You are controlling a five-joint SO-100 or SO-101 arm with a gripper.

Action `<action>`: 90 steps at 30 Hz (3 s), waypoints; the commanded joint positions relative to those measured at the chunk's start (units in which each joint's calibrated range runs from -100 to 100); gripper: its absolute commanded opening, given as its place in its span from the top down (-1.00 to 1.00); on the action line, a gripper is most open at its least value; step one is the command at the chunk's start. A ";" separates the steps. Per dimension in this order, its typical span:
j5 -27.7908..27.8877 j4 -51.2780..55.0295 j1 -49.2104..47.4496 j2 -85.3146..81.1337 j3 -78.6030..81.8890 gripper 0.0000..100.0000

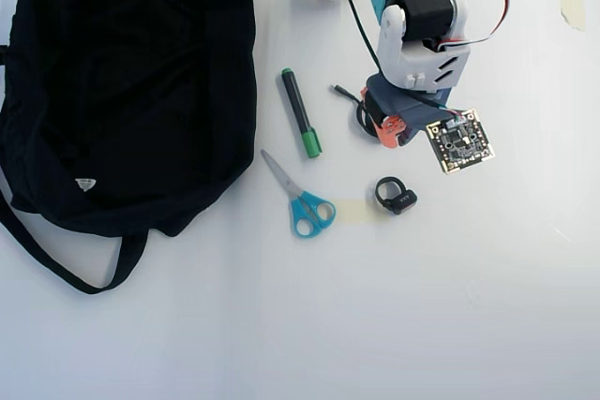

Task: Put the bike light into the black bag

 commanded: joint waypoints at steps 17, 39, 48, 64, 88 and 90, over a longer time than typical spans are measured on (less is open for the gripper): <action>1.24 0.30 2.81 -0.46 8.16 0.94; 2.87 -0.56 1.39 12.40 -6.39 0.94; 4.86 -0.65 0.71 17.13 -10.70 0.79; 5.96 -5.30 0.56 22.94 -16.18 0.34; 5.96 -4.78 -1.01 31.99 -22.38 0.34; 5.96 -4.70 -0.86 31.99 -22.20 0.34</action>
